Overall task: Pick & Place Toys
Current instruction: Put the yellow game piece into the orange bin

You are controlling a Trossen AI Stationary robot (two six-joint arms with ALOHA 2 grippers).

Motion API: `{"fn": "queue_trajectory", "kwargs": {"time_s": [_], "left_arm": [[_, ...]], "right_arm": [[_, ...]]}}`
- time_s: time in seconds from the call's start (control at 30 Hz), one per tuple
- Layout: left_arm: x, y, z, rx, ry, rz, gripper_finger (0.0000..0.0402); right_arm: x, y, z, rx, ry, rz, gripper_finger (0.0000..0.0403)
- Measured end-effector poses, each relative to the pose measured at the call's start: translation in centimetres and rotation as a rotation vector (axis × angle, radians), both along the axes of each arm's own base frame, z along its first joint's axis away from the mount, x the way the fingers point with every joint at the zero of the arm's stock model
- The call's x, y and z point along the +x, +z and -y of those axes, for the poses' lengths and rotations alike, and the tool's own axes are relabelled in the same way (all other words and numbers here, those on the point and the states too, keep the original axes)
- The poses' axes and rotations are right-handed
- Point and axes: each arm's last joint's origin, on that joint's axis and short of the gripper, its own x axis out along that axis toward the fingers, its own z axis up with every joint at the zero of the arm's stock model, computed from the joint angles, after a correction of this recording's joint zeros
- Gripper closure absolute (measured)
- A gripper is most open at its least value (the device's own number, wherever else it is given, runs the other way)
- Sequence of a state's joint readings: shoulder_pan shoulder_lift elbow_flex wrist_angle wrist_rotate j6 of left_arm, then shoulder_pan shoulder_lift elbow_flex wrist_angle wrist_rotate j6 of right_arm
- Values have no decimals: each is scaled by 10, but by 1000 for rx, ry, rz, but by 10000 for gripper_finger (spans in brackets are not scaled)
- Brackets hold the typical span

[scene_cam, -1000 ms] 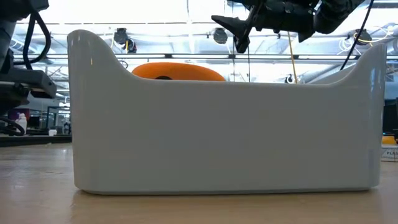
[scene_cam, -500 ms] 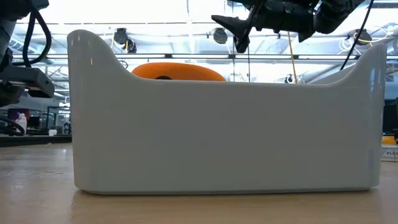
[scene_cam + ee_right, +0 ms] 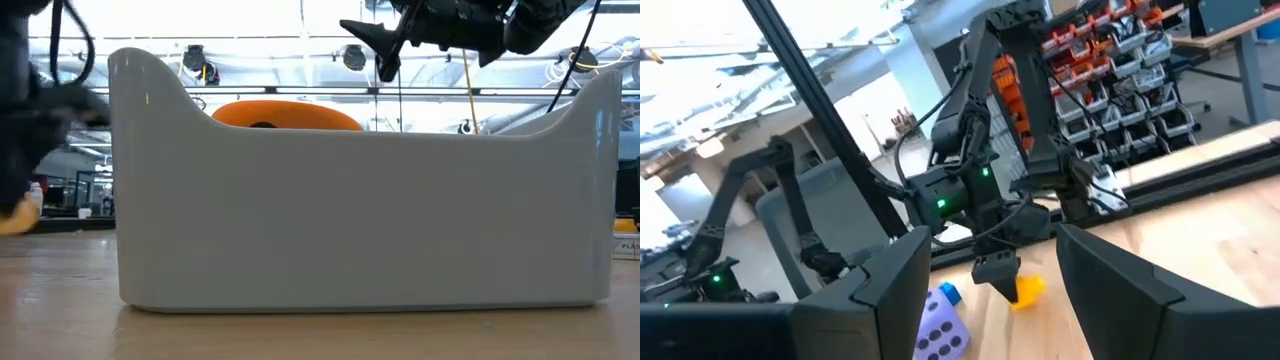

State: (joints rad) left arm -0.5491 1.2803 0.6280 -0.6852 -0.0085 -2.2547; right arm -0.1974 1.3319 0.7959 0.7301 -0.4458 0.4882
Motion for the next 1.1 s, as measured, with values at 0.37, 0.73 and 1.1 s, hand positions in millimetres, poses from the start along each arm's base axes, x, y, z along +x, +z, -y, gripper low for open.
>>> {"fn": "queue_trajectory", "kwargs": {"time_s": [0.37,0.73,1.1], "left_arm": [[34,55,-16,347,-330,551,262],[76,128,-63,643,-571,797,265],[97,153,-92,718,-683,847,262]], "right_arm": [[14,46,4,-51,113,-79,193],[51,61,33,84,308,-191,193],[61,62,27,83,245,-137,193]]}}
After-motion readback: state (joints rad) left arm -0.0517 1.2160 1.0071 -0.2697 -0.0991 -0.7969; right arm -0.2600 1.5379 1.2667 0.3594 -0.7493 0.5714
